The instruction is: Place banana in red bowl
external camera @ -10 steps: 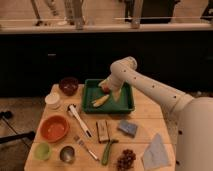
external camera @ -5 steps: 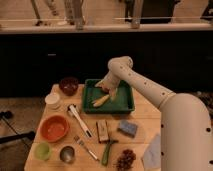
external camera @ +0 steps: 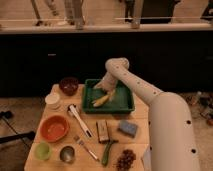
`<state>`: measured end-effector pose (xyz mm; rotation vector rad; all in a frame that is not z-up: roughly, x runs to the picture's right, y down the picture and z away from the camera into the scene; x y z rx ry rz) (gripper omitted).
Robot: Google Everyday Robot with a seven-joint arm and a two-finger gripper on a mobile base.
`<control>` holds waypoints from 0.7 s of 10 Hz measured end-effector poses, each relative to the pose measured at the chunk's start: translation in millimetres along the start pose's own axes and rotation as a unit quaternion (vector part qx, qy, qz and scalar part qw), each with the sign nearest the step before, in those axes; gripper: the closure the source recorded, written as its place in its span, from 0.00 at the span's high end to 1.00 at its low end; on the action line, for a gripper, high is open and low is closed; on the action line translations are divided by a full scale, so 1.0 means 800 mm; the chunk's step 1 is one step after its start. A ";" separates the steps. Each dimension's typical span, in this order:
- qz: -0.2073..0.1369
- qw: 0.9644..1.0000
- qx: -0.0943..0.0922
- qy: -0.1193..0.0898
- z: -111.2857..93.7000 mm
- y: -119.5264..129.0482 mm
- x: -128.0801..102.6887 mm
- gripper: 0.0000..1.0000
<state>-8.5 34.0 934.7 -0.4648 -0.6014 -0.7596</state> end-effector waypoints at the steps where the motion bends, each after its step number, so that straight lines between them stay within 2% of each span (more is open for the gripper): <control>1: 0.000 1.000 -0.003 -0.001 0.004 0.000 0.000 0.80; 7: -0.002 1.000 -0.004 -0.001 0.006 -0.003 -0.001 0.80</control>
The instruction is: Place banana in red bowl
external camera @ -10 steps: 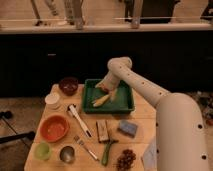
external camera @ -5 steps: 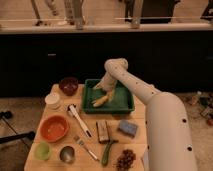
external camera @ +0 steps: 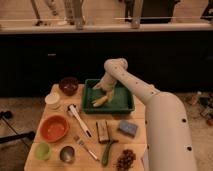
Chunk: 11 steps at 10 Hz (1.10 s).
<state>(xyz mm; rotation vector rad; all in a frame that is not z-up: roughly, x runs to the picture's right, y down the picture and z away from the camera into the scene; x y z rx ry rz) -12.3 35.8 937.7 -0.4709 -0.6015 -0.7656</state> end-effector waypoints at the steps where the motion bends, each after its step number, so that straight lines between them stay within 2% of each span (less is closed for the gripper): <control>1: 0.001 1.000 -0.001 0.001 0.000 0.001 0.001 0.80; 6: 0.017 1.000 -0.025 0.008 0.016 0.014 0.006 0.80; 9: 0.021 0.999 -0.031 0.008 0.021 0.016 0.008 0.80; 11: 0.020 0.999 -0.028 0.005 0.039 0.017 0.017 0.80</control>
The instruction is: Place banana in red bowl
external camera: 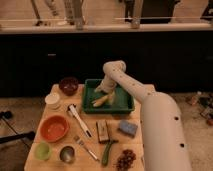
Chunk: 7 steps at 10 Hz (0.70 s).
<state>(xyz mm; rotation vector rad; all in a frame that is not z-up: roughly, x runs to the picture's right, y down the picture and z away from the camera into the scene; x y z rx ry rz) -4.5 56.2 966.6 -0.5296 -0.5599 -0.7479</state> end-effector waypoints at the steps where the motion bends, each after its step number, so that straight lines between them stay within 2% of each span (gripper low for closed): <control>1: -0.003 1.000 0.005 -0.001 0.009 -0.003 0.003 0.80; 4: -0.004 1.000 0.014 -0.003 0.018 -0.007 0.013 0.80; 5: -0.007 1.000 0.015 -0.003 0.020 -0.011 0.012 0.75; 7: -0.005 1.000 0.017 -0.002 0.021 -0.012 0.015 0.58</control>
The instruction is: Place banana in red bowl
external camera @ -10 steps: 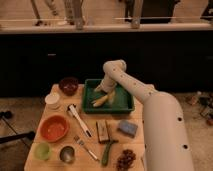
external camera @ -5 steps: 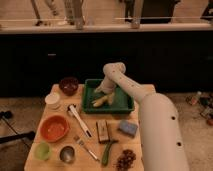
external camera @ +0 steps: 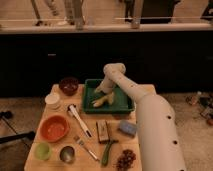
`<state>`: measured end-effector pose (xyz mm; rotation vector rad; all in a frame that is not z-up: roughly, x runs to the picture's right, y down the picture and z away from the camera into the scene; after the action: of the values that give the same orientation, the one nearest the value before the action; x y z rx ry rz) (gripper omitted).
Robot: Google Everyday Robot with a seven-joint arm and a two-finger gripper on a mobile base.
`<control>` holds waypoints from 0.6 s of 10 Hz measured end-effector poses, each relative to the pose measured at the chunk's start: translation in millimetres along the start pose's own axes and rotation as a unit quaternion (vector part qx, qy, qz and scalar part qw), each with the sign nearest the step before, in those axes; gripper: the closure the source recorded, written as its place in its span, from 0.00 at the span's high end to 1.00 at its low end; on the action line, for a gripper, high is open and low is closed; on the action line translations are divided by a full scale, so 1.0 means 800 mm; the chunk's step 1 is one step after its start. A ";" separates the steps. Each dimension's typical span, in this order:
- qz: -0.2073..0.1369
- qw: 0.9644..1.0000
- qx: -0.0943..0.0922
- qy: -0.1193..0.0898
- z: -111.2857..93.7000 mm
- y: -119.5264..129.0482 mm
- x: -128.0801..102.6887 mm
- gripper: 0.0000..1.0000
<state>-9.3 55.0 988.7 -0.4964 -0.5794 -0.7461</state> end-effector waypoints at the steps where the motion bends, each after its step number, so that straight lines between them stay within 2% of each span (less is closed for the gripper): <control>1: 0.000 1.000 -0.001 0.003 0.000 0.001 0.002 0.48; 4: -0.001 1.000 -0.003 0.005 -0.003 0.001 0.004 0.16; 6: -0.002 1.000 -0.005 0.007 -0.004 0.002 0.003 0.01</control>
<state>-5.3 53.0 987.8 -0.4980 -0.5641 -0.7562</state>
